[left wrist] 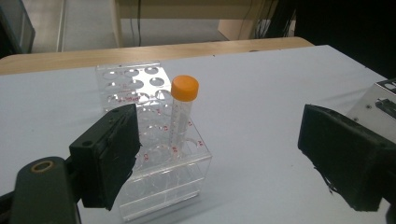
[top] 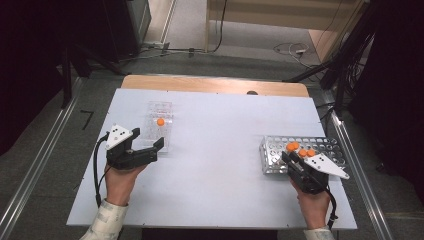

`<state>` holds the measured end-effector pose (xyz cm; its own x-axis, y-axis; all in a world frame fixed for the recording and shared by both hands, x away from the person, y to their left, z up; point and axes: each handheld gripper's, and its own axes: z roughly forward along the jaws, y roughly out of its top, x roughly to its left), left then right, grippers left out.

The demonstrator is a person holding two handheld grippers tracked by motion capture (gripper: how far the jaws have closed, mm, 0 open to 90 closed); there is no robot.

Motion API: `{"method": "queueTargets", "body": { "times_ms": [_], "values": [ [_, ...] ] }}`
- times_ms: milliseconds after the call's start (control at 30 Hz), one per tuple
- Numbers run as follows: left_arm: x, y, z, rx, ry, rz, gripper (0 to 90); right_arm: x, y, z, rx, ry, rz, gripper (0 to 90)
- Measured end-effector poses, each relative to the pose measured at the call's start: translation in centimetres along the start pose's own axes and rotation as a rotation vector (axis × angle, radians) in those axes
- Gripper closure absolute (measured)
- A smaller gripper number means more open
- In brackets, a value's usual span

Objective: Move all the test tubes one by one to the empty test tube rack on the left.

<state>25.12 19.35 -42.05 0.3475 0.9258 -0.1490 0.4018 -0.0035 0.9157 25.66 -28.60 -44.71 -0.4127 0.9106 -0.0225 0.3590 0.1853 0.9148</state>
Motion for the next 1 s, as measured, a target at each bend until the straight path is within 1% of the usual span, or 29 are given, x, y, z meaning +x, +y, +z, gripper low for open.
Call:
{"method": "queueTargets", "body": {
  "times_ms": [367,433,500,567,633,733,800,833,867,900,1000],
  "values": [
    [-0.1,0.1,-0.1,-0.005,-0.007,0.005,13.1,0.1,1.6,-1.6,-0.052,-0.004,0.010,72.3],
    [-0.2,0.1,-0.2,-0.005,-0.003,0.006,13.1,0.2,1.9,-2.0,-0.062,0.006,0.010,72.4],
    [-0.3,0.1,-0.2,-0.009,-0.005,0.003,13.1,0.6,2.4,-2.7,-0.082,0.016,0.001,72.4],
    [-0.3,0.2,-0.3,-0.010,-0.008,0.006,13.1,0.8,2.6,-2.9,-0.088,0.021,0.000,72.3],
    [-0.4,0.2,-0.3,-0.011,-0.011,0.007,13.2,1.2,2.8,-3.1,-0.093,0.038,-0.010,72.4],
    [-0.6,0.2,-0.3,-0.012,-0.016,0.009,13.2,2.0,2.9,-2.9,-0.082,0.069,-0.018,72.3],
    [-0.9,0.2,-0.3,-0.010,-0.019,0.014,13.2,2.7,2.9,-2.3,-0.066,0.088,-0.031,72.3],
    [-1.0,0.1,-0.2,-0.007,-0.024,0.021,13.3,2.9,2.9,-2.0,-0.060,0.098,-0.036,72.3],
    [-1.2,0.1,-0.2,-0.005,-0.028,0.024,13.3,3.4,3.0,-1.5,-0.051,0.119,-0.039,72.3],
    [-1.4,0.1,-0.1,-0.003,-0.034,0.027,13.3,3.4,3.0,-1.5,-0.051,0.119,-0.039,72.3],
    [-2.1,0.0,0.0,0.002,-0.050,0.041,13.4,4.3,3.0,-0.8,-0.038,0.150,-0.051,72.3]
  ]
}}
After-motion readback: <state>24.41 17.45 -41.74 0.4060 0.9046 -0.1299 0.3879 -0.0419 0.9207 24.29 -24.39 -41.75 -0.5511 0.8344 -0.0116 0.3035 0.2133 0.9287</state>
